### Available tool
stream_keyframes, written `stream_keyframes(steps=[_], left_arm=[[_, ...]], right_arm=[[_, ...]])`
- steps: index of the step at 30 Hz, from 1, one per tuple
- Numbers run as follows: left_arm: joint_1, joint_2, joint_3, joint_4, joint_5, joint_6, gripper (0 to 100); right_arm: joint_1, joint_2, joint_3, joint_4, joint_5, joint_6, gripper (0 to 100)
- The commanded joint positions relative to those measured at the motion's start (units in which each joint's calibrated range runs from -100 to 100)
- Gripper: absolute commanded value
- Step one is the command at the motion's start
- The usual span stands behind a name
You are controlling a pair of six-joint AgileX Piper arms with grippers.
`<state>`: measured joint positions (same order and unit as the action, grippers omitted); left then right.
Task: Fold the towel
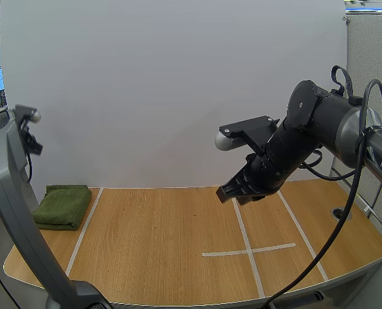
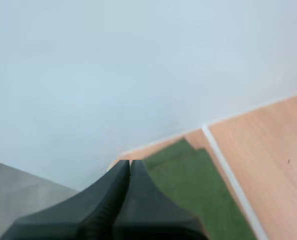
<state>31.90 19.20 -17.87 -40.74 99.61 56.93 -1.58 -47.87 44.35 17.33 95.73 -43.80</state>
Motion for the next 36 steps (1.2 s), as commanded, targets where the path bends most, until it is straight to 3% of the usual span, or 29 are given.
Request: stream_keyframes(steps=[1,5,11,15,20,25,33,36], left_arm=[[0.05,-8.10,-0.05,-7.60,0.39,-4.32,0],[-1.31,-10.50,-0.05,-7.75,0.39,-5.79,0],[-5.45,-13.92,-0.05,-8.47,0.39,-9.54,0],[-8.32,-15.92,-0.05,-9.25,0.39,-11.40,0],[-11.27,-18.87,-0.05,-9.35,0.39,-13.12,0],[-12.74,-23.49,3.87,-9.76,0.39,-13.72,0],[-12.82,-33.76,16.97,-13.99,0.39,-10.15,0],[-12.82,-37.68,20.54,-15.82,-0.64,-9.69,0]], right_arm=[[-0.04,-7.48,0.40,-0.10,-10.39,5.76,0],[-0.04,-14.82,0.50,-0.10,-10.22,10.68,0],[-0.04,-31.00,2.99,-1.56,-17.49,10.88,0],[-0.14,-39.42,3.31,-5.59,-25.12,17.30,0],[-3.00,-44.75,3.31,-11.45,-26.01,22.73,0],[-4.48,-48.71,6.64,-9.86,-32.53,24.15,0],[-3.35,-51.92,17.75,-8.39,-35.09,26.51,0],[-1.26,-51.92,21.75,-7.91,-34.70,26.70,0]])
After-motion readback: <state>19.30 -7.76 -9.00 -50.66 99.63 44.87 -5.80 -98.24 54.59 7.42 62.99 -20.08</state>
